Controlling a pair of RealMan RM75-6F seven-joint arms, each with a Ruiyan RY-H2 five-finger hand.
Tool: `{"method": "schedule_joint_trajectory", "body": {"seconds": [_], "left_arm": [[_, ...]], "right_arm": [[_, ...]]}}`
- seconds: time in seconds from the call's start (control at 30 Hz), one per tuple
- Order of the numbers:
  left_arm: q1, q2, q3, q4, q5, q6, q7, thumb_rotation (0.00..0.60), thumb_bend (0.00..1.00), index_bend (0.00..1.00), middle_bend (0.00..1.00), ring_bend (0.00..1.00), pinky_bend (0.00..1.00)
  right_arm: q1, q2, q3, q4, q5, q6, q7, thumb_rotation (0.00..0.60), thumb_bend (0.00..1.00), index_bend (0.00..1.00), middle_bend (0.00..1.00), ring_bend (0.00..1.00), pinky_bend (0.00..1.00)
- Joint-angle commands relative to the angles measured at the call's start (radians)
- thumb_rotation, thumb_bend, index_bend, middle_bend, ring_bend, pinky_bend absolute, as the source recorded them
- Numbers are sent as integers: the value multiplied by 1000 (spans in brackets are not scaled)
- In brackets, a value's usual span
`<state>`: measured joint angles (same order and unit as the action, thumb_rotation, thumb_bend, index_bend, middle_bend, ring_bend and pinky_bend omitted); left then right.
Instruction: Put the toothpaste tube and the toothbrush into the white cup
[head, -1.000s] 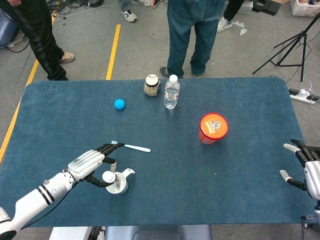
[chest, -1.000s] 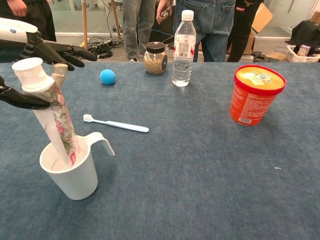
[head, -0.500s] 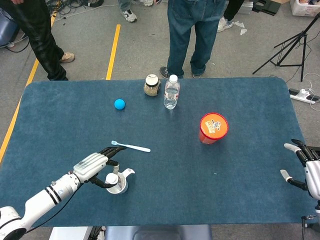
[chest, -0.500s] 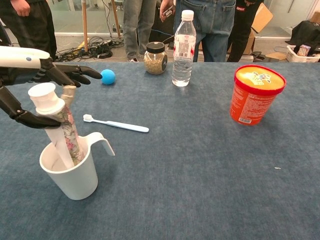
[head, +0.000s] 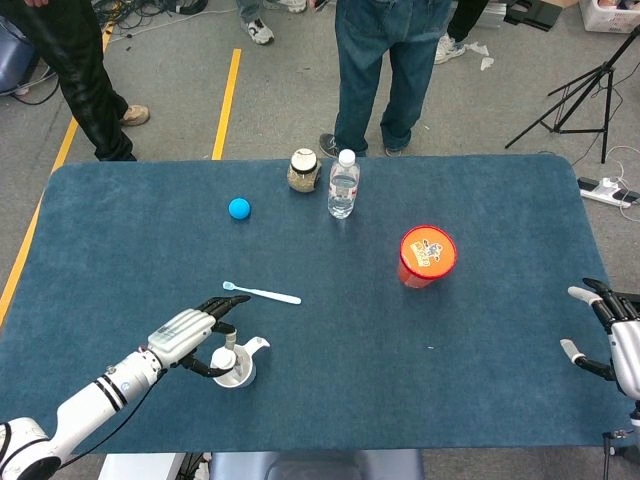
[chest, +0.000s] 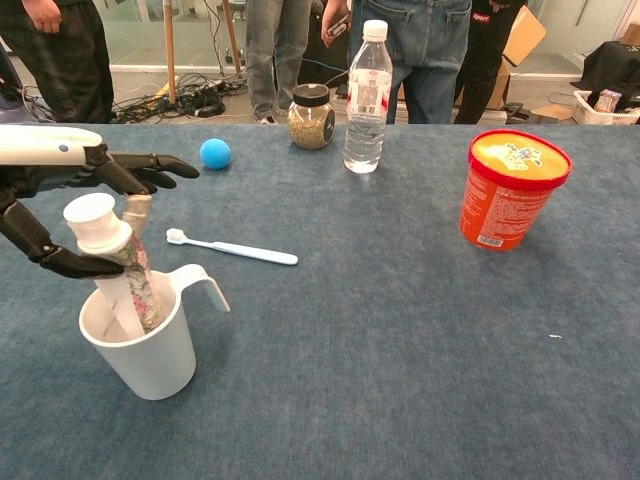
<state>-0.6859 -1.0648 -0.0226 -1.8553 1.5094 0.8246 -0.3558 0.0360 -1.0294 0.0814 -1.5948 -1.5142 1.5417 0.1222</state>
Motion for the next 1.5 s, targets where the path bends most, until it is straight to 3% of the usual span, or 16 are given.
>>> {"method": "schedule_joint_trajectory", "body": {"seconds": [0.03, 0.6, 0.9, 1.17, 1.5], "left_arm": [[-1, -1, 3, 2, 1, -3, -3, 600, 299, 588, 0, 0, 48], [-13, -21, 31, 21, -2, -36, 3, 600, 298, 481, 0, 0, 48], [-12, -14, 38, 15, -5, -39, -1, 600, 298, 351, 0, 0, 48], [-8, 19, 46, -7, 7, -31, -20, 600, 297, 229, 0, 0, 48], [7, 99, 45, -47, 18, 7, -11, 600, 297, 200, 0, 0, 48]], "right_arm": [[0, 0, 0, 0, 0, 0, 0, 600, 156, 269, 188, 240, 579], [-1, 2, 1, 1, 3, 0, 4, 600, 156, 269, 188, 240, 579], [-2, 3, 2, 0, 2, 2, 5, 600, 156, 269, 188, 241, 579], [-2, 3, 2, -1, 2, 2, 3, 600, 156, 269, 188, 240, 579], [-3, 3, 1, -2, -1, 4, 3, 600, 156, 269, 188, 240, 579]]}}
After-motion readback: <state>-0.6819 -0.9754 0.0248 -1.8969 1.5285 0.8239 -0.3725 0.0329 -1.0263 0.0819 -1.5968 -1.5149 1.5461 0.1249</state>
